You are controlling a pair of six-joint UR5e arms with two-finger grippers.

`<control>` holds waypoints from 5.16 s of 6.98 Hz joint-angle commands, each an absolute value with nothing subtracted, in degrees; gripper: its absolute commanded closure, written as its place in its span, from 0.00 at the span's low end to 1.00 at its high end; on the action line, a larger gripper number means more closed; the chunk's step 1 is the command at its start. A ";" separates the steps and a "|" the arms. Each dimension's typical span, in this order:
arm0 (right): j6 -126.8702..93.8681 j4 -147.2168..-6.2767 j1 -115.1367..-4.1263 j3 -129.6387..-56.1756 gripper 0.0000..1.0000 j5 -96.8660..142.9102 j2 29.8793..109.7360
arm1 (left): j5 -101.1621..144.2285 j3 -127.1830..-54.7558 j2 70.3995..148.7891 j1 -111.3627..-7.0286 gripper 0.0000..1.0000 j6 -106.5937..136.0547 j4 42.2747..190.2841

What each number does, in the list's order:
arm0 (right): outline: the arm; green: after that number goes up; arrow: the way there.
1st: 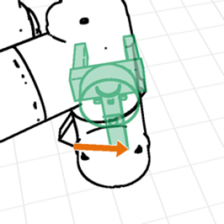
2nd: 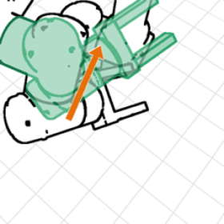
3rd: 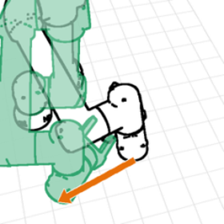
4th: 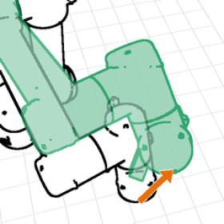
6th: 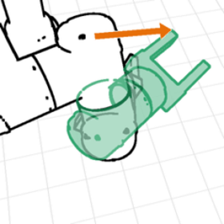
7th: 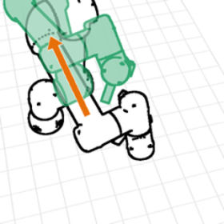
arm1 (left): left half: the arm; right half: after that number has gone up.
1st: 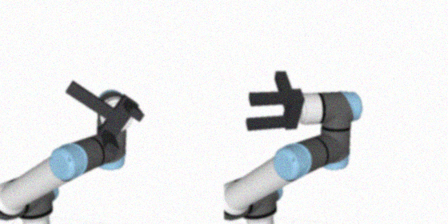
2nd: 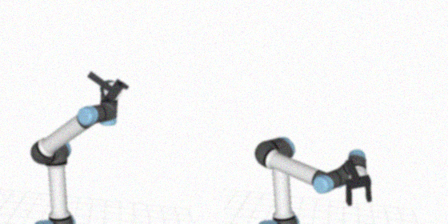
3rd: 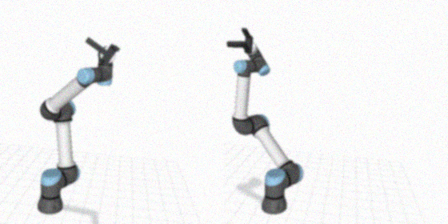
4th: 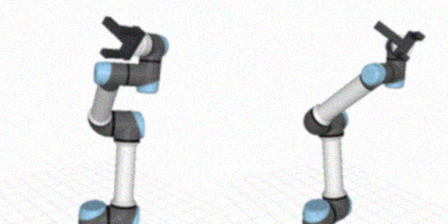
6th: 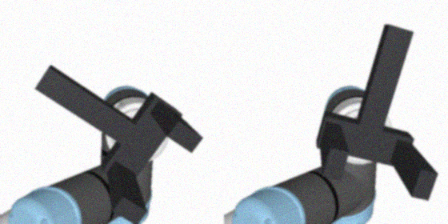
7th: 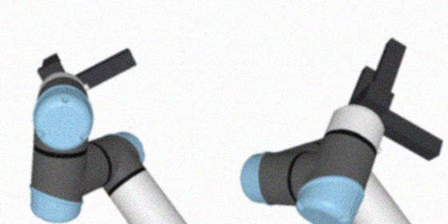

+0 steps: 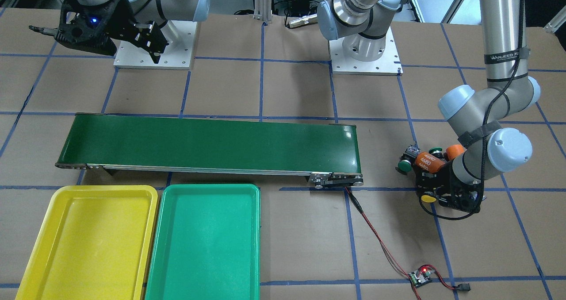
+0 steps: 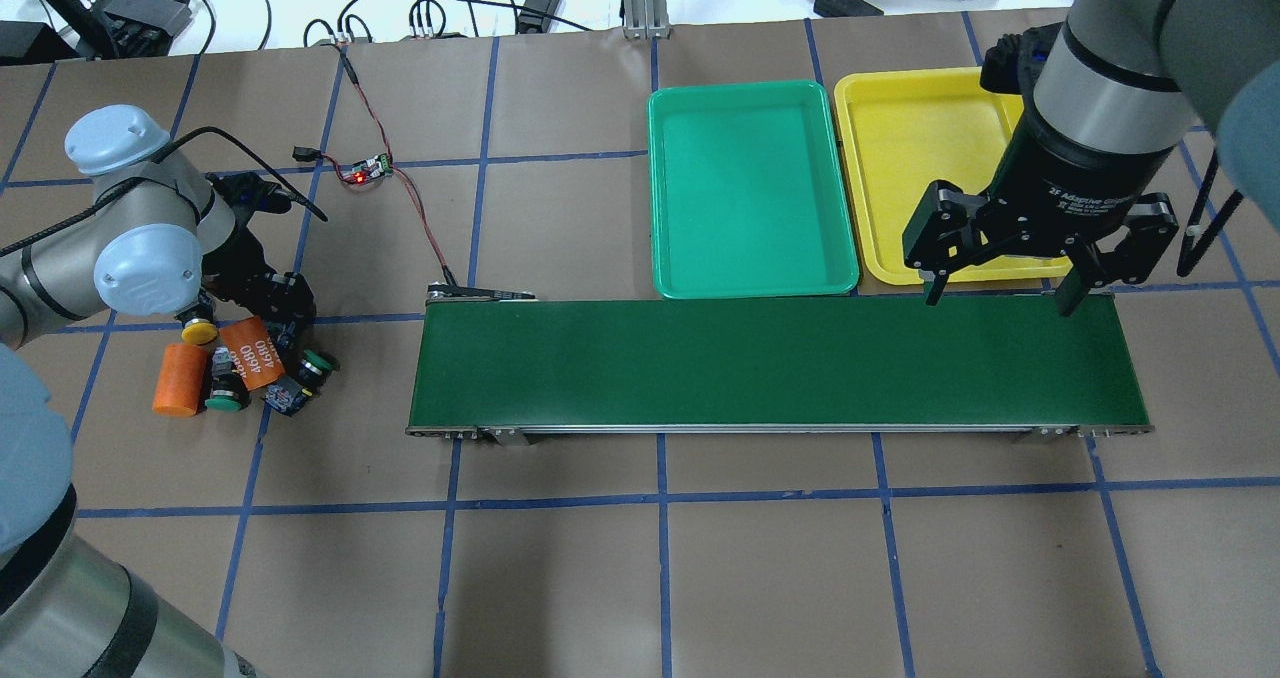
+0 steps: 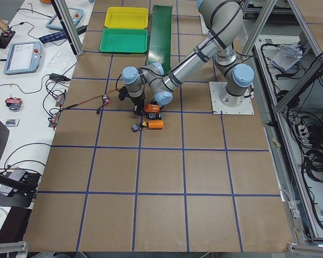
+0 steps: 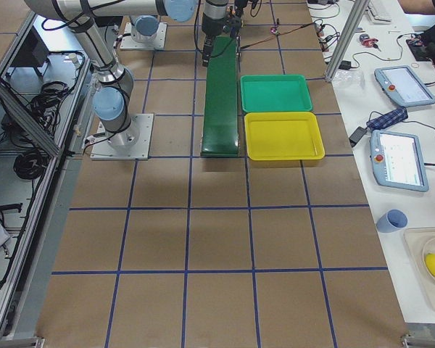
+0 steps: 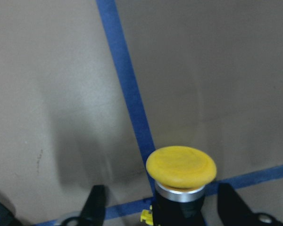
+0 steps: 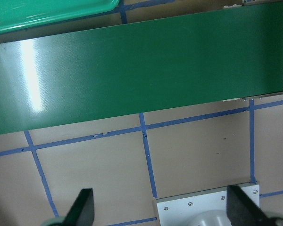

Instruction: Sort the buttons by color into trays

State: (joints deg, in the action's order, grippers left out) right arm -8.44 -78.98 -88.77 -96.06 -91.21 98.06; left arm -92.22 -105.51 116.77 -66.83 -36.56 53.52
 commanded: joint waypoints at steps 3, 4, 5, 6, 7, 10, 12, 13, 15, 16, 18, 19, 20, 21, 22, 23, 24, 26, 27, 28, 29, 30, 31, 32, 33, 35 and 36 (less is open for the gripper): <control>-8.35 -78.93 -88.77 -96.06 0.00 -91.32 97.91 | -92.29 -104.68 116.19 -66.80 1.00 -36.65 53.87; -8.44 -79.01 -88.77 -96.06 0.00 -91.23 98.17 | -92.20 -102.50 115.93 -67.49 1.00 -36.56 55.10; -8.44 -79.10 -88.77 -96.06 0.00 -91.14 98.17 | -91.68 -97.43 116.28 -68.89 1.00 -34.91 59.46; -8.35 -79.10 -88.77 -96.06 0.00 -91.06 98.17 | -91.84 -89.99 115.76 -73.69 1.00 -29.41 69.94; -8.35 -79.10 -88.77 -96.06 0.00 -91.05 98.17 | -91.58 -87.91 114.19 -78.87 1.00 -21.18 76.05; -8.35 -79.10 -88.77 -96.06 0.00 -91.14 98.26 | -88.53 -97.10 108.30 -87.44 1.00 -5.20 73.23; -8.35 -79.10 -88.77 -96.06 0.00 -91.23 98.17 | -86.66 -101.57 104.61 -92.34 1.00 7.17 73.21; -8.35 -79.19 -88.77 -96.06 0.00 -91.14 98.00 | -86.75 -104.65 103.11 -93.07 1.00 8.77 72.60; -8.35 -79.19 -88.77 -96.06 0.00 -91.23 97.91 | -86.75 -108.80 103.26 -93.78 1.00 15.37 69.20; -8.35 -79.19 -88.77 -96.06 0.00 -91.23 97.91 | -86.66 -109.24 103.88 -94.74 0.75 16.69 68.91; -8.35 -79.19 -88.77 -96.06 0.00 -91.32 97.91 | -86.40 -108.63 102.41 -95.19 0.00 16.79 68.29; -8.35 -79.19 -88.77 -96.06 0.00 -91.32 97.82 | -86.48 -107.50 101.78 -94.66 0.00 16.35 68.47; -8.52 -79.19 -88.77 -96.06 0.00 -91.14 98.08 | -87.27 -106.01 100.82 -92.57 0.00 8.60 69.60; -9.05 -79.19 -88.77 -96.06 0.00 -91.06 98.17 | -87.45 -106.08 100.46 -86.63 0.00 -0.70 70.13; -9.05 -79.10 -88.77 -96.06 0.00 -90.97 98.26 | -87.19 -105.65 100.63 -80.13 0.00 -7.93 70.22; -8.97 -79.10 -88.77 -96.06 0.00 -91.23 98.17 | -87.27 -105.38 102.11 -75.20 0.00 -15.05 69.18; -8.96 -79.01 -88.77 -96.06 0.00 -91.23 98.09 | -87.19 -105.55 104.30 -70.97 0.00 -21.90 66.56; -8.96 -78.58 -88.77 -96.15 0.00 -91.32 97.82 | -87.36 -105.47 108.61 -67.25 0.00 -31.00 61.97; -8.96 -78.49 -88.77 -96.15 0.00 -91.41 97.82 | -87.62 -106.60 110.63 -67.32 0.00 -30.85 60.14; -9.05 -79.01 -88.77 -98.07 0.00 -91.32 98.17 | -87.80 -106.70 111.96 -67.15 0.00 -31.46 57.68; -8.97 -79.27 -88.77 -98.87 0.00 -91.58 98.43 | -87.98 -106.70 113.02 -67.15 0.00 -31.29 57.05; -9.14 -79.28 -88.77 -99.14 0.00 -92.37 98.61 | -89.46 -106.70 113.98 -67.06 0.00 -30.94 54.69; -9.14 -79.36 -88.77 -99.14 0.00 -92.20 98.70 | -90.43 -106.87 114.52 -66.97 0.13 -31.02 54.06; -9.05 -79.37 -88.77 -99.14 0.00 -92.28 98.61 | -90.18 -108.44 114.61 -66.71 0.56 -31.03 54.14; -9.05 -80.15 -88.77 -99.14 0.00 -92.20 98.70 | -89.83 -108.98 114.26 -66.71 0.88 -30.68 54.23; -9.05 -81.65 -88.77 -99.14 0.00 -92.02 98.44 | -89.65 -106.54 110.76 -67.84 1.00 -31.37 59.99; -8.44 -82.78 -88.77 -99.23 0.00 -91.76 98.26 | -86.95 -103.39 107.70 -70.29 1.00 -31.55 67.86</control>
